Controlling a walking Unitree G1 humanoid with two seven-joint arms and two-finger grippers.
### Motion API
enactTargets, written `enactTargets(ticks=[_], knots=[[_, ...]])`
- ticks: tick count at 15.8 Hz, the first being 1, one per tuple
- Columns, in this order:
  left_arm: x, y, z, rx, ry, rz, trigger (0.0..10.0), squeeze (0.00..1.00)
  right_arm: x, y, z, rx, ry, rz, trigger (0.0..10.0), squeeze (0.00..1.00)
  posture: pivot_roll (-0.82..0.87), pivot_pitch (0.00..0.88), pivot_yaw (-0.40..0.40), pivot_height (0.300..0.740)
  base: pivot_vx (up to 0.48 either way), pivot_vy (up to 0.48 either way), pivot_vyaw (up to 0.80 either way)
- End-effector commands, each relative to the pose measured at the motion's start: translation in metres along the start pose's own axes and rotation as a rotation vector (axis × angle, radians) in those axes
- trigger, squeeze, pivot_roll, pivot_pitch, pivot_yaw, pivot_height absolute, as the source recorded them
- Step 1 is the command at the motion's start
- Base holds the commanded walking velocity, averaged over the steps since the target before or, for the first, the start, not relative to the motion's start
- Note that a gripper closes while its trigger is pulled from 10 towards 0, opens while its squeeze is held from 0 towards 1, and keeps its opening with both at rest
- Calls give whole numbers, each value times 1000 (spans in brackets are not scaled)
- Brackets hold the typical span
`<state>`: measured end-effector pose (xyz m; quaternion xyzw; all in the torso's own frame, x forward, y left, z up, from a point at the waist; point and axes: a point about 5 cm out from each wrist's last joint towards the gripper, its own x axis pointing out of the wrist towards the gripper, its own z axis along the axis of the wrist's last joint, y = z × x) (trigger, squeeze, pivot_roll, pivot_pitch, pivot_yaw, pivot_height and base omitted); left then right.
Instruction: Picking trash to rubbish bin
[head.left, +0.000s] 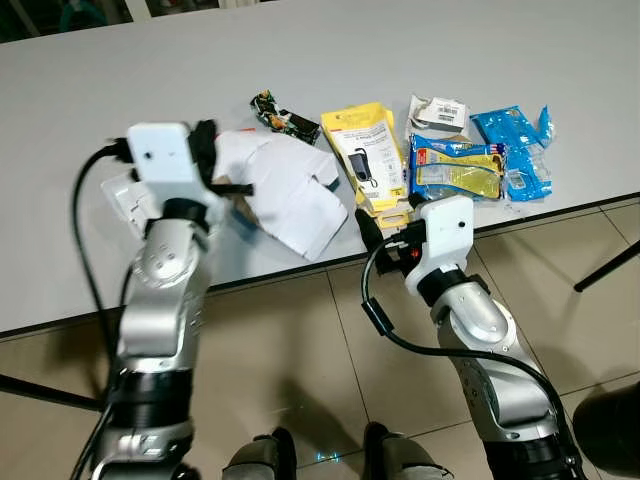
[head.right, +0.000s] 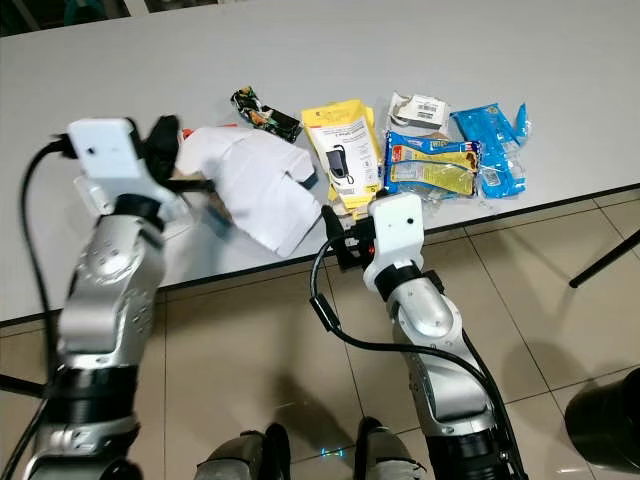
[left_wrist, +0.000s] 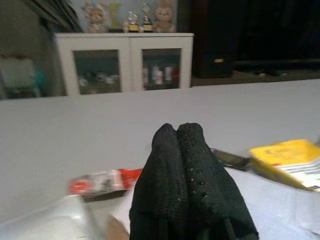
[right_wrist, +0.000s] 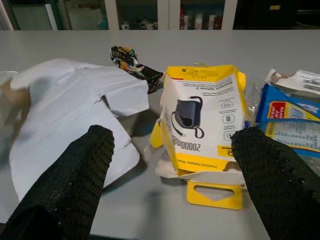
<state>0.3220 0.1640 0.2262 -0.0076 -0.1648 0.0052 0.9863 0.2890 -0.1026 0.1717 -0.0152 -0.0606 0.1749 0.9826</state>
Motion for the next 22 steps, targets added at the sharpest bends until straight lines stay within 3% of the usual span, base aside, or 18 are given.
enactTargets(ticks=[1,2,3,4,5,7,16,19,22], knots=[[-4,6,6,22,-18,30,0,0,1,2,-2,0,4,6,10000,0,-66,201,56,740,0,0,0],[-6,10,4,26,-7,44,0,0,2,2,-2,2,3,9,10000,0,-60,195,55,740,0,0,0],[-9,12,-1,30,31,55,3176,0,3,3,-3,4,1,12,10000,0,-59,192,55,740,0,0,0],[-9,13,-5,7,55,66,10000,0,4,3,-3,5,-1,13,10000,0,-58,186,56,740,0,0,0],[-9,12,-4,-4,55,68,10000,1000,5,3,-2,5,-2,13,10000,0,-58,186,56,740,0,0,0],[-9,16,-5,34,76,78,10000,1000,6,3,-3,5,-5,10,10000,0,-53,175,63,740,0,0,0],[-30,68,-40,189,302,287,10000,1000,8,6,-7,19,-7,8,10000,0,-38,163,78,740,0,0,0],[-36,75,-50,186,346,313,10000,1000,8,7,-8,21,-5,10,10000,0,-36,163,77,740,0,0,0],[-36,75,-58,122,368,318,10000,1000,8,7,-8,22,-6,12,10000,0,-37,163,75,740,0,0,0]])
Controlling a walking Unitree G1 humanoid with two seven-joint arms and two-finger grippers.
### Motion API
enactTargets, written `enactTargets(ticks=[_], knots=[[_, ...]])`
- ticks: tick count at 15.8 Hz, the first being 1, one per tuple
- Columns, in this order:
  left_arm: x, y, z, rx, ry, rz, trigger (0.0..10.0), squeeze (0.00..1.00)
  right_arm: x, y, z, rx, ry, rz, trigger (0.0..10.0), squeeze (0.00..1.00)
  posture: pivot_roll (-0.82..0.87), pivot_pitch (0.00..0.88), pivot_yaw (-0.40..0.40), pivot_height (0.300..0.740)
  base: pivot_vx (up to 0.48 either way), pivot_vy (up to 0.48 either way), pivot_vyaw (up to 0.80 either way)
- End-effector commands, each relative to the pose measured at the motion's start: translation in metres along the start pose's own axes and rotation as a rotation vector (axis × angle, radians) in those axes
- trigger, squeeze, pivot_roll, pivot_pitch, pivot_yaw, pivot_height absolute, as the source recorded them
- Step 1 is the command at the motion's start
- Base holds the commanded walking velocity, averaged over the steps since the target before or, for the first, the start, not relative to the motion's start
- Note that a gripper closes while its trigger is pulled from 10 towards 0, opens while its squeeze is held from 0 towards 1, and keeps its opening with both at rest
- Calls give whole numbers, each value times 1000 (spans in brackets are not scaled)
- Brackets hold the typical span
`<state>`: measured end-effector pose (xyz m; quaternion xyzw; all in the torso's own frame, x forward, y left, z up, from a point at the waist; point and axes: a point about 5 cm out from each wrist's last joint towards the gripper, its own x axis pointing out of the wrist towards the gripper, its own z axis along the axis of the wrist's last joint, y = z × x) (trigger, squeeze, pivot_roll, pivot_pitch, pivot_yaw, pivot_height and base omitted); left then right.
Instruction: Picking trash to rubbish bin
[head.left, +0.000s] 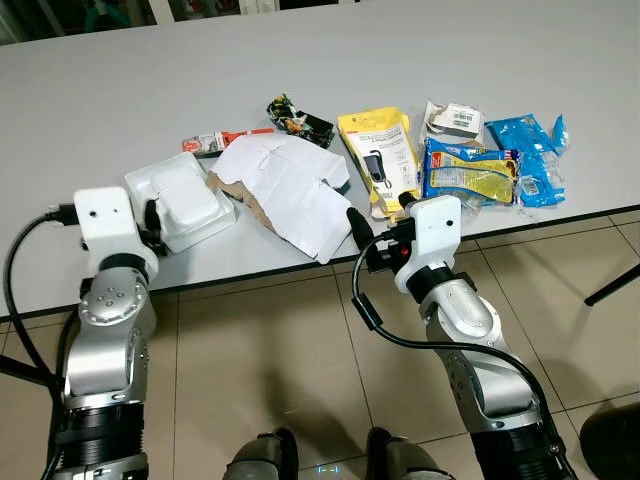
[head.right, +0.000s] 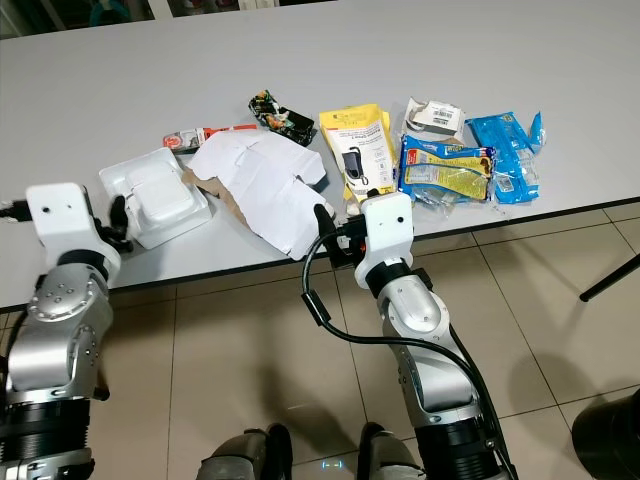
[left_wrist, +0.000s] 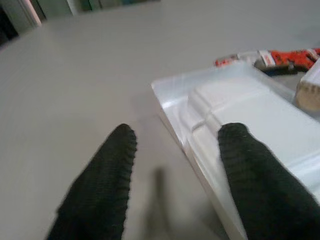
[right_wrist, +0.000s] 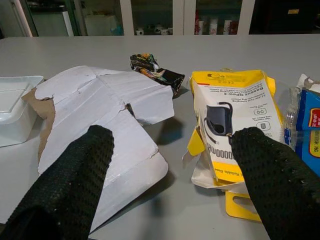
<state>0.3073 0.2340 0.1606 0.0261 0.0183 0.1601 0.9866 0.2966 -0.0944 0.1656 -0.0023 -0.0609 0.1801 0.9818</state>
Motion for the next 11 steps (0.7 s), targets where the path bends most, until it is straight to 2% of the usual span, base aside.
enactTargets(ticks=[1,4,11], knots=[[2,2,-1,-36,-4,2,10000,1000,-1,1,-1,-4,-1,1,10000,0,-37,163,75,740,0,0,0],[5,-1,4,-65,-32,-18,10000,1000,-2,1,-1,-4,-1,0,10000,0,-44,167,74,740,0,0,0],[11,-5,-3,-121,2,-11,10000,1000,-4,-1,-1,-8,5,-2,10000,0,-59,177,71,740,0,0,0]])
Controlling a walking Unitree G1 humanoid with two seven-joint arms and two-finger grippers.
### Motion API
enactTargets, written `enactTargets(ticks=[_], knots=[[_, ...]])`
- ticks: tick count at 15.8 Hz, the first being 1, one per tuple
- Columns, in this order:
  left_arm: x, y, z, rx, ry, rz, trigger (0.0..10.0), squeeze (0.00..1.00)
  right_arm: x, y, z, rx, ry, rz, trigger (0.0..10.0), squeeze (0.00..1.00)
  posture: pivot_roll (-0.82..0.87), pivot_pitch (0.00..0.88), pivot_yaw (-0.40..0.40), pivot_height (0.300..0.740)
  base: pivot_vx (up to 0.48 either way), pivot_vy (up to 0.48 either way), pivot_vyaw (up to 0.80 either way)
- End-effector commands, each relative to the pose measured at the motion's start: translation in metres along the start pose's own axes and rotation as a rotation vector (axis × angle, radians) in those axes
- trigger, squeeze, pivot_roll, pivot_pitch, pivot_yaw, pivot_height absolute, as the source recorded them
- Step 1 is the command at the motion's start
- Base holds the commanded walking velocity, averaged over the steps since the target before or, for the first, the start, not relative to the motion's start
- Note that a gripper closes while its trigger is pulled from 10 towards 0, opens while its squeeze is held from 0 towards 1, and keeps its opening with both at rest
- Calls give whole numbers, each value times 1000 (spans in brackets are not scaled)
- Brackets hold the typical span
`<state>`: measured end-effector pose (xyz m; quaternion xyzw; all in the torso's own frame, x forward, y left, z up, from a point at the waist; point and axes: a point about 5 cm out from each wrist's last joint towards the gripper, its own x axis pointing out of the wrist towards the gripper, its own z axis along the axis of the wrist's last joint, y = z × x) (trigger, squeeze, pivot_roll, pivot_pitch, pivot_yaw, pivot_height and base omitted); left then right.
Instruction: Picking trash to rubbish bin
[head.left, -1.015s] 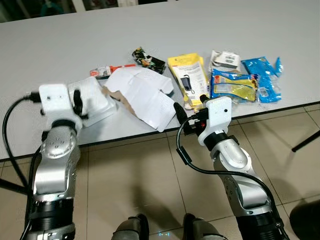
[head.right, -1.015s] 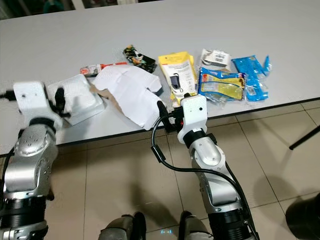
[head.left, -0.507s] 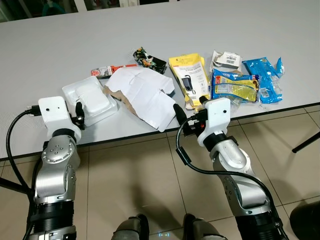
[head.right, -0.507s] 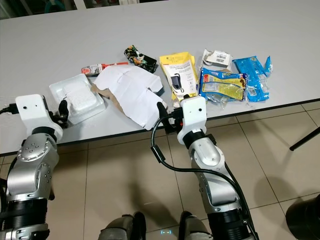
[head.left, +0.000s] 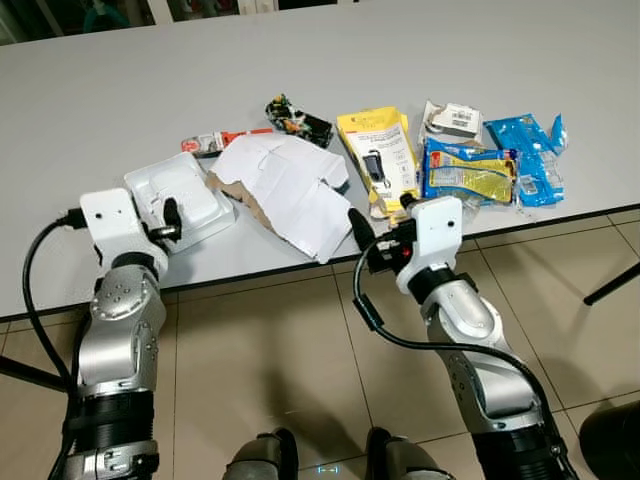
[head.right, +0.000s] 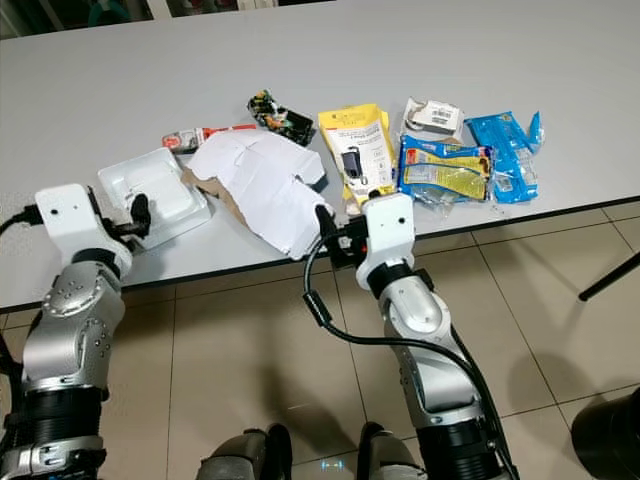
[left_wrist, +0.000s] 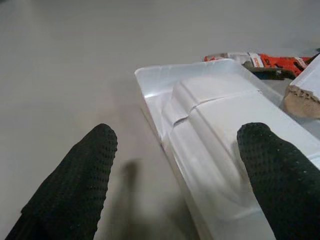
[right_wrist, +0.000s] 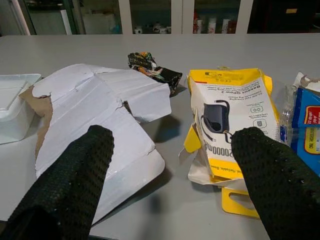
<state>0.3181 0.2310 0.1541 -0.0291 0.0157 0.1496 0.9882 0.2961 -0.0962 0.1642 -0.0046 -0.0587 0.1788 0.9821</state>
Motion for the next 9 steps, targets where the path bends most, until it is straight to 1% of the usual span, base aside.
enactTargets(ticks=[1,7,8,9], knots=[[2,2,1,-31,6,18,10000,1000,-4,0,0,-5,3,-2,10000,0,-61,180,68,740,0,0,0],[5,-2,-13,-130,118,26,10000,1000,-5,-1,0,-8,10,1,10000,0,-66,187,64,740,0,0,0],[5,-2,-15,-133,131,31,10000,235,-6,-2,0,-9,10,1,10000,0,-69,190,66,740,0,0,0],[6,-1,-14,-127,130,35,10000,0,-6,-2,-1,-9,12,-1,10000,0,-69,190,66,740,0,0,0]])
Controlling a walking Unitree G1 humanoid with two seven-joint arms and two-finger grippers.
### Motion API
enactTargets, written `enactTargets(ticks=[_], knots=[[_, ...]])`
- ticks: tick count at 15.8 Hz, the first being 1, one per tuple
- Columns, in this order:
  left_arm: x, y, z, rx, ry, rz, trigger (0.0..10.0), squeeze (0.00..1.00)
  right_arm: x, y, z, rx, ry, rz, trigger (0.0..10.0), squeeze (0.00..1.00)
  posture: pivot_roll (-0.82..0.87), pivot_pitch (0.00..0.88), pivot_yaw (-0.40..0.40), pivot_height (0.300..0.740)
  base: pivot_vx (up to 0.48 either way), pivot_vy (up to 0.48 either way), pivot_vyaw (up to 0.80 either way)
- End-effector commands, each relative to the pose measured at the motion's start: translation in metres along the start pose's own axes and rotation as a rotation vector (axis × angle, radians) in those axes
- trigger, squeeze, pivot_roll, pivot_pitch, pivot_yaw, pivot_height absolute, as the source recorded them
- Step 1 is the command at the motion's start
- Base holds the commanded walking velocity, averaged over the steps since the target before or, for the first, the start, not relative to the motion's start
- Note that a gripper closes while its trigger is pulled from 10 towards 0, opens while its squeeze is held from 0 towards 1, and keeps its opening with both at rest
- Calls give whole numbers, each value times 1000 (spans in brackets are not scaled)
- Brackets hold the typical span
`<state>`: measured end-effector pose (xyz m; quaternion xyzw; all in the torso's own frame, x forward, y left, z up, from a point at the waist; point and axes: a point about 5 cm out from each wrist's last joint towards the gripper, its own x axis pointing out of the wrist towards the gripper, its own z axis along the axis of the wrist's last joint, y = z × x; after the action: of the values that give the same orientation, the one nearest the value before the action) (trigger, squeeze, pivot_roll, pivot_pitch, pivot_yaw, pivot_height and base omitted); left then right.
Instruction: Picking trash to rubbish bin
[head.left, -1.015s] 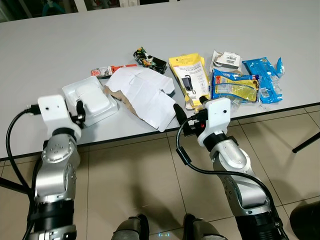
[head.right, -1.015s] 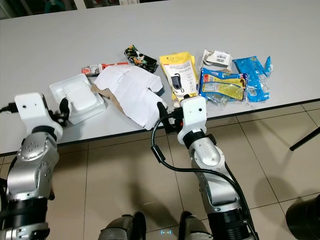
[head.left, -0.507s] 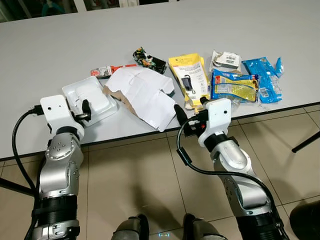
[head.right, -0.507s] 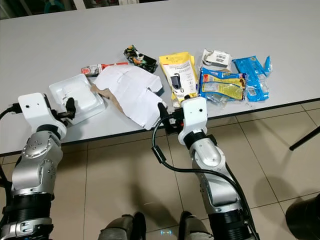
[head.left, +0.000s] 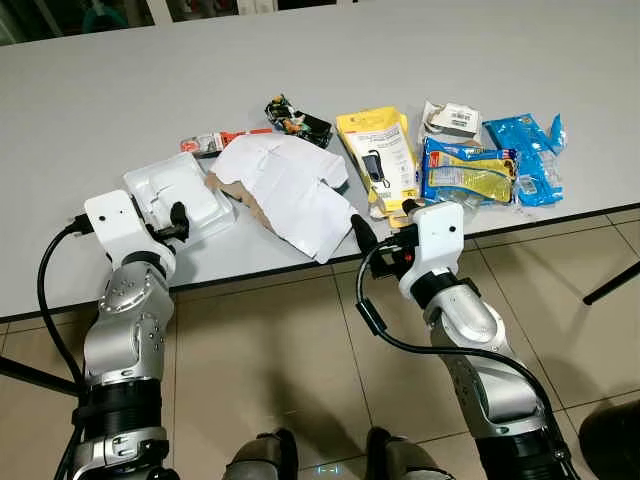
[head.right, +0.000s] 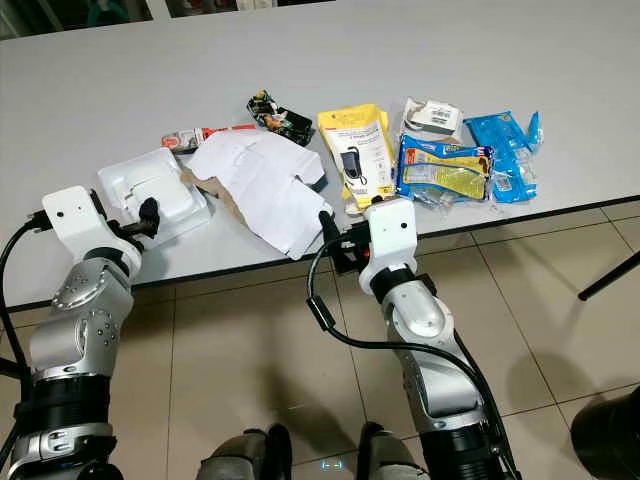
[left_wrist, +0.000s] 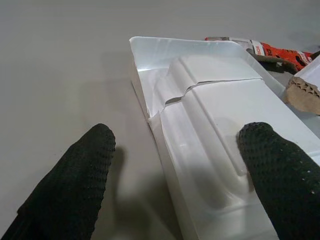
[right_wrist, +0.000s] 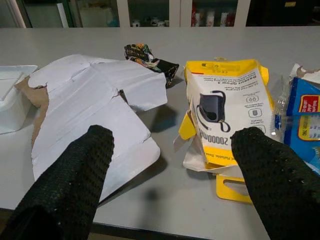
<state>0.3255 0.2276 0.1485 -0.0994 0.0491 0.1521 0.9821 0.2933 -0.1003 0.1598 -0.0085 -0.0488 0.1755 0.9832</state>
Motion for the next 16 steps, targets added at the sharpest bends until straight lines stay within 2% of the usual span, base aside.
enactTargets(ticks=[1,5,9,13,16], knots=[[0,5,-7,1,42,36,10000,0,-2,0,3,-4,-7,4,10000,0,-69,190,65,740,0,0,0],[-3,5,10,19,-21,63,10000,0,-2,0,3,-5,-4,7,10000,0,-68,192,60,740,0,0,0],[-10,6,19,28,-31,89,10000,0,-2,1,3,-7,-2,14,10000,0,-67,190,57,740,0,0,0],[-14,7,13,23,10,105,10000,0,-2,2,2,-5,1,19,10000,0,-58,185,57,740,0,0,0],[-15,13,-1,7,78,127,10000,0,-1,2,2,-5,2,19,10000,0,-61,182,57,740,0,0,0]])
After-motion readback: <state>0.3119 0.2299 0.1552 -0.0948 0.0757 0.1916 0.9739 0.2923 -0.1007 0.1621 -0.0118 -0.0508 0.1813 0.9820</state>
